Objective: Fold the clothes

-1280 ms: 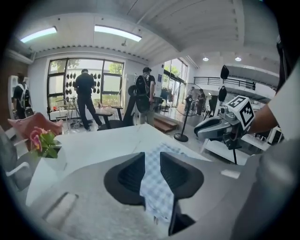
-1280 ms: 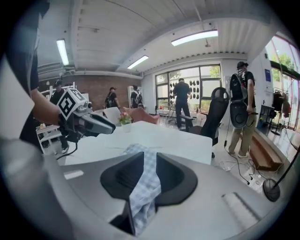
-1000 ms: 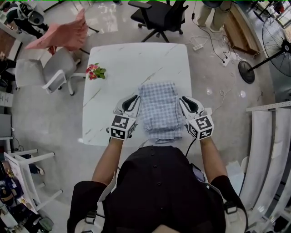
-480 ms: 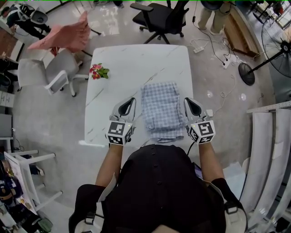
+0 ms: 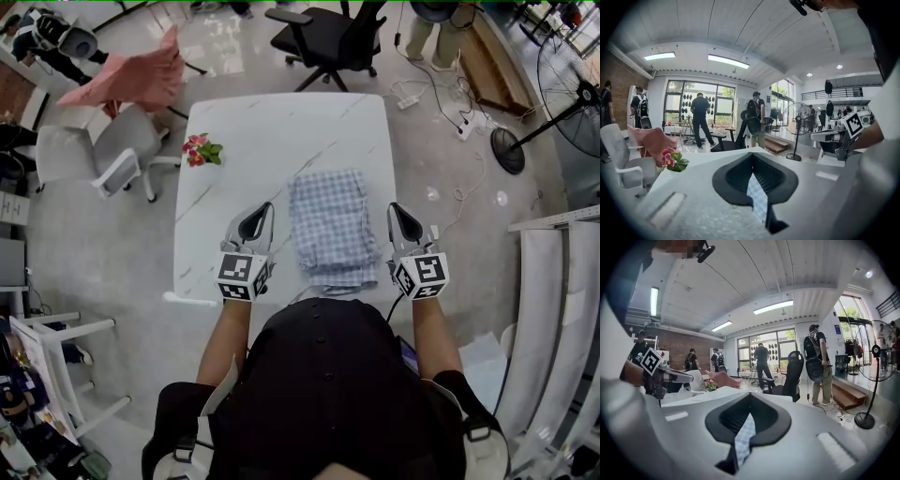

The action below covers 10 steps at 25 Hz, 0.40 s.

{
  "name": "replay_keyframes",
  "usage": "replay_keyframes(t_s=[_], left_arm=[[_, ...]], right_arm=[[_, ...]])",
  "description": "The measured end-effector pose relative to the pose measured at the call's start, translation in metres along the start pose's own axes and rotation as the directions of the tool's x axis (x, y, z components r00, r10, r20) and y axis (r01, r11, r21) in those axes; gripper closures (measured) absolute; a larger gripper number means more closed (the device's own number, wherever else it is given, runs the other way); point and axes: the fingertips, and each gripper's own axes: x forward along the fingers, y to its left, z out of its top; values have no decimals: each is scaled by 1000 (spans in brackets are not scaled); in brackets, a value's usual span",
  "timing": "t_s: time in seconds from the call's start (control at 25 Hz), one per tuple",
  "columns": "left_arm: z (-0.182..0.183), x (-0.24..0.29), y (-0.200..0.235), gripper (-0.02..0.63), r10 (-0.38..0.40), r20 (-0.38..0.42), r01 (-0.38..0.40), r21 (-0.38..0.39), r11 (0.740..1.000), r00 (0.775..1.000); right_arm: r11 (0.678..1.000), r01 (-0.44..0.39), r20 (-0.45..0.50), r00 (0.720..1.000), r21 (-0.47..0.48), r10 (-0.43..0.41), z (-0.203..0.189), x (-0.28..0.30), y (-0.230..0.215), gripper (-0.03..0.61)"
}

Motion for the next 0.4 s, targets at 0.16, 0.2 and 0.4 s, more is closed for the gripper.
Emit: replay_keyframes(t_s=[0.16,0.2,0.4], left_arm=[[-2,3,0,609,-6,-8,6,3,1000,1000],[-3,3,0,609,-7,-10,7,2,1000,1000],[-4,1,3,609,-13,-17,13,3,1000,1000]], right_arm=[[1000,-2,-4,1000,4,2,-3,2,-1,575],[1000,-4,-6,1000,4,4,-3,3,-1,575],[1000,-14,-13,1000,-8,14,-2,7,4,575]])
